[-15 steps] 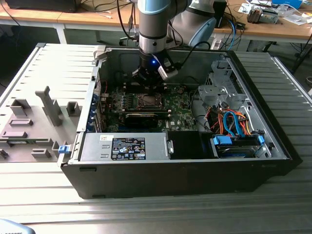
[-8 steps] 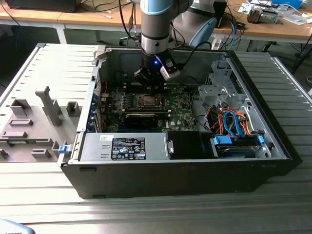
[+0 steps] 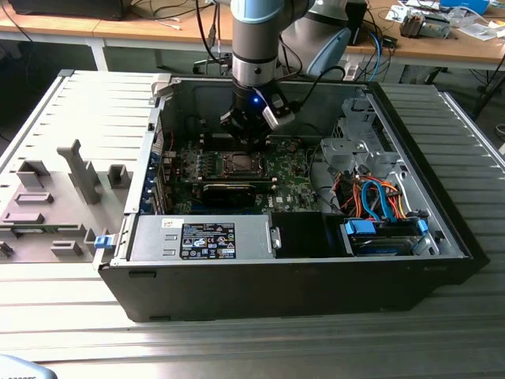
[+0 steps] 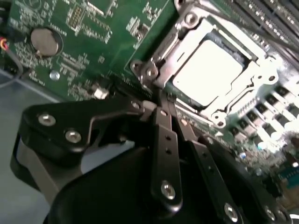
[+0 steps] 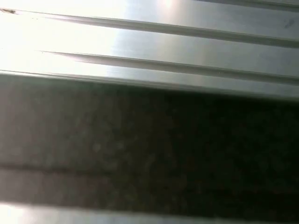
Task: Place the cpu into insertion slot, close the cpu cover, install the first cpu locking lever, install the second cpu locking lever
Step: 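Install the first cpu locking lever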
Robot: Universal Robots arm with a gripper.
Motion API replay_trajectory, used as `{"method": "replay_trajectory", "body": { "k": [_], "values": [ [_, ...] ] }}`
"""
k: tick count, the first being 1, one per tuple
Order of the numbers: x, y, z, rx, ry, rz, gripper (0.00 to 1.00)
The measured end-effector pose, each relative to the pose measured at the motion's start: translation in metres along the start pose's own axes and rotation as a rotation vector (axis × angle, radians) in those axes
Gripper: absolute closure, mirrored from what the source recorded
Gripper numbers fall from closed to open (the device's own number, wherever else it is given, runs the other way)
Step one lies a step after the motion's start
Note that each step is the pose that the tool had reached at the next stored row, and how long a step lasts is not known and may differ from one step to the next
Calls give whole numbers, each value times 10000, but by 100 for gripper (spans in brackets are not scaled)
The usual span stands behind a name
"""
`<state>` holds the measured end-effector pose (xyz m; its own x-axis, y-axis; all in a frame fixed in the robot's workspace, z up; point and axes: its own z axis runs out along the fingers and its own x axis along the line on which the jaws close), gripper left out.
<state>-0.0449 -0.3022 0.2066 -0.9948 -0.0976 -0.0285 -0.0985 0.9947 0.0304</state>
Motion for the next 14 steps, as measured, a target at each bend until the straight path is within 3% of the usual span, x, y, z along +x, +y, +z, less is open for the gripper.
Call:
{"method": "replay_trajectory", "body": {
  "k": [2,6,8,12,14],
  "values": [
    [-1,1,-39,-1,-1,1,89],
    [3,-32,-47,17,2,2,89],
    [10,-112,-50,20,3,-1,89],
    [35,-349,-57,27,2,0,89],
    [41,-415,-60,49,5,-1,89]
  ]
}}
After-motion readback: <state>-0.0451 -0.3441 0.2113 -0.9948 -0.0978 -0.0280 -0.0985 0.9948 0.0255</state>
